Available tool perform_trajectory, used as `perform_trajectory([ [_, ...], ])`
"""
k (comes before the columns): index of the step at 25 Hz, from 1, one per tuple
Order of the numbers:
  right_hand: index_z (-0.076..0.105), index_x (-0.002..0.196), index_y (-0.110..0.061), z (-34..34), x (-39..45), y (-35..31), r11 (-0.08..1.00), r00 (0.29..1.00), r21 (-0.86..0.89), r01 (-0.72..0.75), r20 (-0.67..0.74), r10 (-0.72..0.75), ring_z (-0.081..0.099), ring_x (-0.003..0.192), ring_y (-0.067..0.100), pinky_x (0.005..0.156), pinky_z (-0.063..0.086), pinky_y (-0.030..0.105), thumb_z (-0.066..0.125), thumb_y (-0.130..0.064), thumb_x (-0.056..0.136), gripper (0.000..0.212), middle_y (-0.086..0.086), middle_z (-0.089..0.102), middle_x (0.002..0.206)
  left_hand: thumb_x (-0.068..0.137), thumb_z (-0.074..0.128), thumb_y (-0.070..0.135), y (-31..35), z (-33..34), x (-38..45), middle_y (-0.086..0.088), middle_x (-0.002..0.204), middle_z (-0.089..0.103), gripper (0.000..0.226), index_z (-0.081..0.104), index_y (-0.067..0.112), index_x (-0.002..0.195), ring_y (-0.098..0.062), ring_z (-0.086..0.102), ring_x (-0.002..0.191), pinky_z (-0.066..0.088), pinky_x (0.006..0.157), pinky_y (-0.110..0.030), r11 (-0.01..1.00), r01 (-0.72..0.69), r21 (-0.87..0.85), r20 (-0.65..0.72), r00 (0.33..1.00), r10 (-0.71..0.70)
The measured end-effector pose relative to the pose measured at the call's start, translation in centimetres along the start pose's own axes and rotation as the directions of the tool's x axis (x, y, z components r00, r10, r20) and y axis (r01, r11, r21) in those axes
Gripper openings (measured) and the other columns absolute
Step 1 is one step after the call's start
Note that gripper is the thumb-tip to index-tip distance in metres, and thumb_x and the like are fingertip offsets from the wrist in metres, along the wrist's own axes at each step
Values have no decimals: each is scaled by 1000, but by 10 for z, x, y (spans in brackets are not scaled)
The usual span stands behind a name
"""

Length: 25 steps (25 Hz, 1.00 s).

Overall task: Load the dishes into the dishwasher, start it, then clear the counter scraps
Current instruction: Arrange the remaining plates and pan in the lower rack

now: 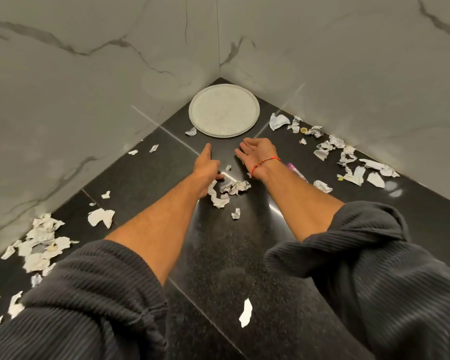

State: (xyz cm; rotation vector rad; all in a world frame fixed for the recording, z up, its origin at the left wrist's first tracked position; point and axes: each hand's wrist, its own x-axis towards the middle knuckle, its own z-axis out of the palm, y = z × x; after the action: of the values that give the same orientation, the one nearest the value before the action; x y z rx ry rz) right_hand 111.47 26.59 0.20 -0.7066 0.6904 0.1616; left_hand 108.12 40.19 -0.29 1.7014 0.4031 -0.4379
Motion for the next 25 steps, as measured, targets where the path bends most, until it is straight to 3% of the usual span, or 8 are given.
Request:
perform_trajectory([
  [2, 36, 144, 6, 17, 11, -2, 1000, 1000, 6, -7, -13, 7, 30, 146, 30, 108, 39, 50, 40, 2, 97, 47, 19, 32, 155, 101, 38, -4, -3, 1, 1, 4, 156, 37, 73, 14, 29, 162, -10, 59, 83, 60, 72, -26, 999, -8, 39, -29, 1000, 9],
  [5, 46, 135, 1, 36, 24, -5, 998, 990, 53, 28, -140, -20, 51, 130, 33, 99, 47, 46, 38, -1, 98, 37, 18, 50, 143, 100, 37, -3, -6, 2, 0, 6, 128, 50, 74, 16, 32, 161, -13, 58, 71, 53, 54, -17, 998, -9, 69, -42, 999, 12],
  [8, 52, 131, -3, 46, 30, -6, 999, 992, -33, 29, -122, -33, 61, 110, 31, 91, 52, 40, 56, -10, 97, 35, 14, 60, 119, 95, 40, -9, -12, 3, 9, 3, 98, 57, 82, 18, 35, 161, -15, 56, 73, 62, 77, -40, 997, 11, 80, -58, 998, -7],
  [10, 53, 129, -2, 55, 29, -8, 994, 998, -109, 13, -53, -19, 61, 111, 33, 93, 54, 43, 61, -7, 95, 36, 13, 58, 113, 94, 40, -10, -11, 4, 11, 0, 104, 58, 84, 17, 36, 161, -16, 57, 76, 59, 88, -49, 996, 23, 87, -55, 998, -18],
  [14, 49, 103, -3, 60, 0, -14, 980, 993, -165, 113, -18, -117, 63, 109, 42, 82, 59, 48, 51, 6, 94, 13, 18, 61, 106, 98, 43, -3, -1, 3, 2, -4, 127, 57, 78, 17, 33, 161, -17, 61, 88, 60, 88, -45, 997, 21, 80, -30, 999, -19],
  [17, 47, 97, -8, 25, -43, -22, 961, 979, -193, 197, -17, -204, 66, 90, 33, 63, 60, 40, 50, 1, 93, 10, 13, 60, 98, 107, 40, 15, 17, -3, -12, -7, 144, 52, 52, 30, 21, 157, -24, 63, 111, 61, 80, -43, 979, 38, -201, -65, 997, -52],
  [21, 51, 84, -12, -55, -116, -31, 939, 963, -252, 236, -68, -260, 64, 77, 25, 60, 58, 37, 51, -5, 93, 12, 12, 62, 94, 105, 32, 57, 21, -15, -79, -8, 118, 71, 55, 53, 19, 140, -28, 77, 84, 63, 67, -40, 852, 34, -522, -150, 980, -131],
  [25, 61, 83, -14, -140, -212, -17, 897, 930, -295, 330, -61, -362, 60, 73, 23, 59, 54, 34, 54, -8, 94, 14, 6, 63, 76, 99, 42, 65, 1, 5, -176, -5, 110, 75, 53, 65, 23, 122, -23, 74, 87, 60, 59, -34, 900, 20, -435, -70, 996, -56],
])
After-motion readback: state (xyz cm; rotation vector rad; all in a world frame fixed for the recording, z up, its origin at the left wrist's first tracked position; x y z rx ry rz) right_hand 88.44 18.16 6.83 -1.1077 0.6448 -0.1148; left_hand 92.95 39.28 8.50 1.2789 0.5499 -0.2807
